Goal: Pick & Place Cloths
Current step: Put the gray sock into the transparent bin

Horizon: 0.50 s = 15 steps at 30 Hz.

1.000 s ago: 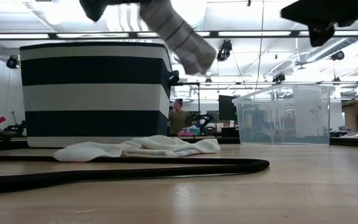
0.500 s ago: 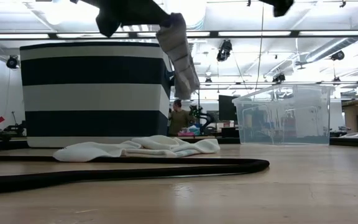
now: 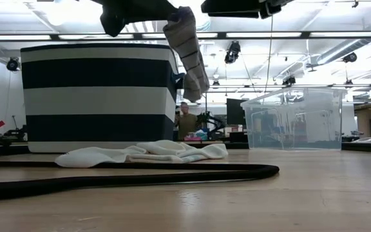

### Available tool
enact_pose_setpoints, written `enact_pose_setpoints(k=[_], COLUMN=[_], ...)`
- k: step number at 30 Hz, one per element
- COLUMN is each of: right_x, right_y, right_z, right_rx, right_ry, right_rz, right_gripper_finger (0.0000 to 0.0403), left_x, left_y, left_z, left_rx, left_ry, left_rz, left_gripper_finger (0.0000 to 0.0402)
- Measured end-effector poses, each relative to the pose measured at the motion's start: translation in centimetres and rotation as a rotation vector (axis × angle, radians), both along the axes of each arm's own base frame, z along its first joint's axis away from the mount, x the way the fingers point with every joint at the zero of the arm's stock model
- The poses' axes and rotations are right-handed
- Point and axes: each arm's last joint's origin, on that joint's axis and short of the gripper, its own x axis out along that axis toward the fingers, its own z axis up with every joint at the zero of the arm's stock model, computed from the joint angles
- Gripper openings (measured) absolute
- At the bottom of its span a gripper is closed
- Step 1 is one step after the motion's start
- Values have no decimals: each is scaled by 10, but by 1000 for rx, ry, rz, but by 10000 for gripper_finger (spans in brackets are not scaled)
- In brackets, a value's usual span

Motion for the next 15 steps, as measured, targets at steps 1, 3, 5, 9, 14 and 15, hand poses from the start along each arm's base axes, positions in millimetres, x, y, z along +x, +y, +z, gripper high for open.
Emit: enact_pose_setpoints(k=[1,3,5,9,14,15], right_x=[2,5,7,12,15,15], right_y=[1,2,2,3,4,3], right_z=[-1,-4,-6,-8,-9,-10], right_rx=[-5,-23,-48,-55,-51,-49], right_ry=[2,11,18,23,23,23], right_rz=[-4,-35,-67,-77,-79,-82], right_gripper_finger=[209,205,201,194,189,187], left_x=[0,0,1,1,3,3], left_y=[0,0,-1,-2,-6,-7], left_z=[0,1,2,3,7,9], left_rx=[0,-9,-18,-24,-59,-62], left_ry=[0,-7,-15,-25,-66,-75], left_rz=[0,-10,-36,-57,-180,-204], left_gripper_finger=[9,8,8,10,8,8])
